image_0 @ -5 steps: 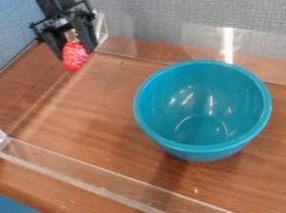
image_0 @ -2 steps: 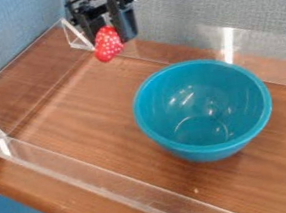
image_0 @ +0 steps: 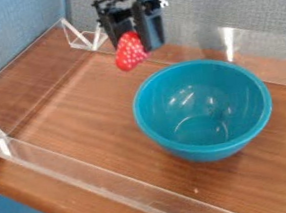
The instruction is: Put the strawberry in the blue bowl
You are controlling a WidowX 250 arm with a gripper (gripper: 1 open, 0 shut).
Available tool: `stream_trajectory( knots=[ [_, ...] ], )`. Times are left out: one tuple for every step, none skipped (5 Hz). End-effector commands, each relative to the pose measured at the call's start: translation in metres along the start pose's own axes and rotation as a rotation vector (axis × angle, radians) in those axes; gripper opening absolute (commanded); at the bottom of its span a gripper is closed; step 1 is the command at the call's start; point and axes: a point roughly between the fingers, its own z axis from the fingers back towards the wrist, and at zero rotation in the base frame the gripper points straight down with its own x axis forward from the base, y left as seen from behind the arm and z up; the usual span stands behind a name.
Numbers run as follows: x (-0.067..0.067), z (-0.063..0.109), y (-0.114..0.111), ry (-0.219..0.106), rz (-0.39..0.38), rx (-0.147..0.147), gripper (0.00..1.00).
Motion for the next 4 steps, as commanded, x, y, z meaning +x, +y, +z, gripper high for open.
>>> stream_trajectory(
  knots=[
    [-0.004, 0.002, -0.022, -0.024, -0.099, 0.049, 0.0],
    [-0.002, -0.007, -0.03, -0.007, -0.151, 0.053, 0.0],
    [0.001, -0.01, -0.033, -0.006, -0.174, 0.054, 0.0],
    [-0.001, -0.01, -0.035, -0.008, -0.195, 0.054, 0.0]
  ],
)
